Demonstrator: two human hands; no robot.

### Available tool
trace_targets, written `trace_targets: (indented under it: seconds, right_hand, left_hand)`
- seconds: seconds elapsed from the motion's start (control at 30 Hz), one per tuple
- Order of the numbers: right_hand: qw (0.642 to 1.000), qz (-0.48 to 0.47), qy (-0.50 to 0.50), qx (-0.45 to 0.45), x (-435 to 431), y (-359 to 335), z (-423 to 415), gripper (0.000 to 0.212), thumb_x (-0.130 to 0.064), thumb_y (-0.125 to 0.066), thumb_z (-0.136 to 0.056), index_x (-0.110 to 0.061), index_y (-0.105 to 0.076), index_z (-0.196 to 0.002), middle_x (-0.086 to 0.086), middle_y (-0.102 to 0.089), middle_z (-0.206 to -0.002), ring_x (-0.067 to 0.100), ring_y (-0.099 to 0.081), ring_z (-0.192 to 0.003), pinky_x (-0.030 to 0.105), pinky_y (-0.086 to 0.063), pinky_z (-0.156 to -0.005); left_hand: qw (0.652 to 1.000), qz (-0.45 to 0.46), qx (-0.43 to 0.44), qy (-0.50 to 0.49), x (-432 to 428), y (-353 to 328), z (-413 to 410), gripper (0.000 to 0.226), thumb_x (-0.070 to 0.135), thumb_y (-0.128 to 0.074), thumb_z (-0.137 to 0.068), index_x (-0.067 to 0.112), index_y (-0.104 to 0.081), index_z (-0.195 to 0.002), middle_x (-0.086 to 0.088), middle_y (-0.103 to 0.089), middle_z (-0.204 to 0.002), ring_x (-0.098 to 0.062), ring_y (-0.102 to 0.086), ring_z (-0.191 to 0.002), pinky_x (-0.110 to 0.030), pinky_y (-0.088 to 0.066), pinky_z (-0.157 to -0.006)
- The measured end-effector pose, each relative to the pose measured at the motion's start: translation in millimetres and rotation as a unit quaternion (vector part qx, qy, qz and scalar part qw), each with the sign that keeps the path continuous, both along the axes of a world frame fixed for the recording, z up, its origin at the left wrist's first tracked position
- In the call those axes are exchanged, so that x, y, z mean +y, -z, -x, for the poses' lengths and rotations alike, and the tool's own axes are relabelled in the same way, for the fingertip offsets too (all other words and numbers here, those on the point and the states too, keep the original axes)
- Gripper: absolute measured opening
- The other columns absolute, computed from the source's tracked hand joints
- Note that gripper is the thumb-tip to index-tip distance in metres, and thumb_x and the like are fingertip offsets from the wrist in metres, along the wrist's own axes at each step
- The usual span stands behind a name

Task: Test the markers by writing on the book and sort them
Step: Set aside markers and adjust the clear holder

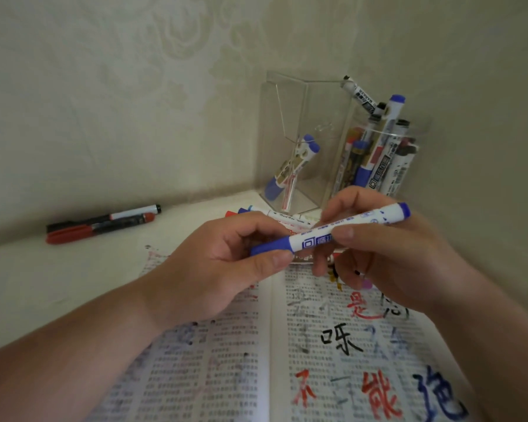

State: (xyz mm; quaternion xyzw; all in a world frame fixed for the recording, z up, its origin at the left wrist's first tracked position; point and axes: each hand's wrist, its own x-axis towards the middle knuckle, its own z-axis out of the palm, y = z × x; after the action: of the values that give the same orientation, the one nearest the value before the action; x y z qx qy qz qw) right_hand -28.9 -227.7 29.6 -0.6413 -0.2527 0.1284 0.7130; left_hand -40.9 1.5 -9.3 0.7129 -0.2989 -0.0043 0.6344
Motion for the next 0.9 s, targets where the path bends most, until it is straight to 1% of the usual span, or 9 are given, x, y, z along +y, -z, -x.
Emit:
trace_targets:
  seconds: [0.1,0.2,0.27,0.37,0.47,0.57,0.7,0.83,0.9]
  right_hand:
    - [0.999,0.004,0.030,-0.025,0,2,0,0.021,-0.014,-0.086,-0.076,-0.014,-0.065,-0.081,0.027,-0.073,-0.083,0.030,-0.068,-0.058,0.023,-0.042,-0.041]
    - [0.997,0.036,0.061,-0.030,-1,-2,1,0.026,-0.028,-0.091,-0.066,-0.014,-0.073,-0.079,0.025,-0.073,-0.078,0.027,-0.064,-0.054,0.025,-0.044,-0.043]
    - [0.995,0.045,0.087,-0.025,0,-5,2,0.021,-0.026,-0.088,-0.065,-0.012,-0.076,-0.077,0.025,-0.071,-0.073,0.026,-0.060,-0.049,0.025,-0.044,-0.043]
    - [0.994,0.038,0.098,0.000,7,-8,6,0.015,-0.028,-0.080,-0.067,-0.014,-0.074,-0.066,0.024,-0.067,-0.064,0.026,-0.056,-0.043,0.023,-0.042,-0.040]
    - [0.993,0.029,0.110,0.044,15,-10,10,0.020,-0.030,-0.079,-0.066,-0.017,-0.068,-0.056,0.020,-0.063,-0.057,0.022,-0.051,-0.037,0.021,-0.038,-0.037]
    - [0.992,0.032,0.101,0.072,16,-12,12,0.021,-0.028,-0.077,-0.069,-0.017,-0.068,-0.054,0.017,-0.062,-0.055,0.020,-0.050,-0.038,0.021,-0.037,-0.037]
    - [0.988,0.034,0.113,0.096,19,-7,11,0.022,-0.028,-0.077,-0.071,-0.014,-0.071,-0.056,0.015,-0.062,-0.057,0.019,-0.050,-0.041,0.024,-0.037,-0.038]
    - [0.984,-0.007,0.158,0.077,23,-5,5,0.023,-0.034,-0.077,-0.070,-0.012,-0.072,-0.063,0.014,-0.063,-0.062,0.018,-0.051,-0.046,0.025,-0.040,-0.043]
    - [0.981,-0.040,0.175,0.071,20,-7,2,0.016,-0.031,-0.078,-0.068,-0.016,-0.073,-0.065,0.014,-0.064,-0.064,0.018,-0.051,-0.047,0.025,-0.041,-0.044]
  left_hand:
    - [0.999,0.012,0.010,-0.032,0,1,-1,0.022,0.032,-0.074,-0.085,0.026,-0.076,-0.106,-0.023,-0.067,-0.089,-0.022,-0.054,-0.063,-0.038,-0.048,-0.059]
    - [0.998,0.006,-0.003,-0.069,1,1,-1,0.021,0.032,-0.078,-0.081,0.032,-0.077,-0.102,-0.013,-0.065,-0.070,-0.017,-0.054,-0.054,-0.029,-0.047,-0.054]
    - [0.995,-0.004,-0.022,-0.100,-2,0,1,0.021,0.027,-0.076,-0.081,0.038,-0.077,-0.100,-0.008,-0.065,-0.068,-0.015,-0.055,-0.051,-0.027,-0.048,-0.053]
    - [0.980,-0.055,-0.125,-0.147,-4,-1,4,0.024,0.027,-0.074,-0.085,0.038,-0.074,-0.107,0.004,-0.067,-0.078,-0.013,-0.060,-0.056,-0.027,-0.050,-0.056]
    - [0.933,-0.134,-0.268,-0.198,-2,-4,6,0.023,0.033,-0.068,-0.091,0.027,-0.074,-0.113,0.015,-0.067,-0.087,-0.009,-0.064,-0.074,-0.021,-0.049,-0.067]
    - [0.899,-0.172,-0.331,-0.228,0,-3,7,0.028,0.033,-0.067,-0.092,0.017,-0.074,-0.114,0.011,-0.071,-0.098,-0.005,-0.065,-0.086,-0.019,-0.050,-0.077]
    - [0.902,-0.201,-0.305,-0.229,-4,-1,5,0.031,0.039,-0.065,-0.093,0.020,-0.074,-0.116,0.015,-0.072,-0.105,-0.004,-0.066,-0.092,-0.022,-0.051,-0.079]
    - [0.919,-0.206,-0.251,-0.225,-12,-10,0,0.019,0.046,-0.064,-0.091,0.038,-0.069,-0.108,0.020,-0.067,-0.092,-0.007,-0.063,-0.082,-0.025,-0.049,-0.070]
    - [0.935,-0.210,-0.210,-0.193,-13,-15,-3,0.030,0.056,-0.061,-0.089,0.043,-0.066,-0.115,0.016,-0.067,-0.093,-0.012,-0.064,-0.084,-0.031,-0.052,-0.070]
